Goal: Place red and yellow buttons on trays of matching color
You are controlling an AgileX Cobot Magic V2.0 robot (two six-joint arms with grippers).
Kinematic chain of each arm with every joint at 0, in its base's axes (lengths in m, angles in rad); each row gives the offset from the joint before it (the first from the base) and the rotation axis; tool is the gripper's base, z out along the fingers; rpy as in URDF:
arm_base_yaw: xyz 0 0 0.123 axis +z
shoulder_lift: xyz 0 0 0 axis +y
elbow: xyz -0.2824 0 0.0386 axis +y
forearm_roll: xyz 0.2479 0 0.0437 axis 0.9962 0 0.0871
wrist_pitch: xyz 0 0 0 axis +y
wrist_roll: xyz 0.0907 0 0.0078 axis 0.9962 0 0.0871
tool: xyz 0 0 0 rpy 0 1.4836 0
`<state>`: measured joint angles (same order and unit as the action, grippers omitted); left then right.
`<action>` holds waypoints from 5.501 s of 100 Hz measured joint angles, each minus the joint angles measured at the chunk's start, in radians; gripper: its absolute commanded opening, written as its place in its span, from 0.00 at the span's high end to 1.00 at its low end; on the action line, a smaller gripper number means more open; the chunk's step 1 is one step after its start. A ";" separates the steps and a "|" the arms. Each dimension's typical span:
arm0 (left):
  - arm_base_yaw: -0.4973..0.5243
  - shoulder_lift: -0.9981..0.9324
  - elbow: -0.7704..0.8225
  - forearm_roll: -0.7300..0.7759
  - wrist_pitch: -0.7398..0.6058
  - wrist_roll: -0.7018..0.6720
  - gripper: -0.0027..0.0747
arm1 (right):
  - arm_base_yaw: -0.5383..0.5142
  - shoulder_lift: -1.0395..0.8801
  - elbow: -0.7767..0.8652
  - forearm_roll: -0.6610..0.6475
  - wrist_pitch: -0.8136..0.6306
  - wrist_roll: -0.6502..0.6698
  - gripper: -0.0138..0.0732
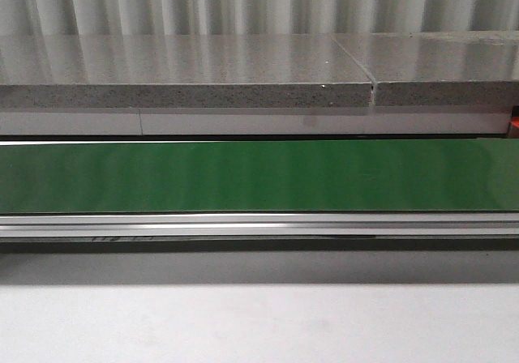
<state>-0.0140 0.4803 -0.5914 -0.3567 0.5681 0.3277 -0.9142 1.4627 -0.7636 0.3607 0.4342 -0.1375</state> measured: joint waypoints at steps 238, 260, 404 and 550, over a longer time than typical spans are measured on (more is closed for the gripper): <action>0.000 0.000 0.000 0.000 0.000 0.000 0.99 | 0.763 -0.630 -0.004 0.038 0.119 -0.180 0.16; 0.000 0.000 0.000 0.000 0.000 0.000 0.99 | 0.769 -0.748 0.088 0.038 0.133 -0.191 0.16; 0.000 0.000 0.000 0.000 0.000 0.000 0.99 | 0.769 -0.910 0.165 0.038 0.168 -0.207 0.98; 0.000 0.000 0.000 0.000 0.000 0.000 0.99 | 0.936 -1.254 0.535 -0.287 -0.202 0.138 0.98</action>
<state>-0.0140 0.4803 -0.5914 -0.3567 0.5681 0.3277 0.0218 0.2088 -0.2282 0.0738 0.2327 0.0000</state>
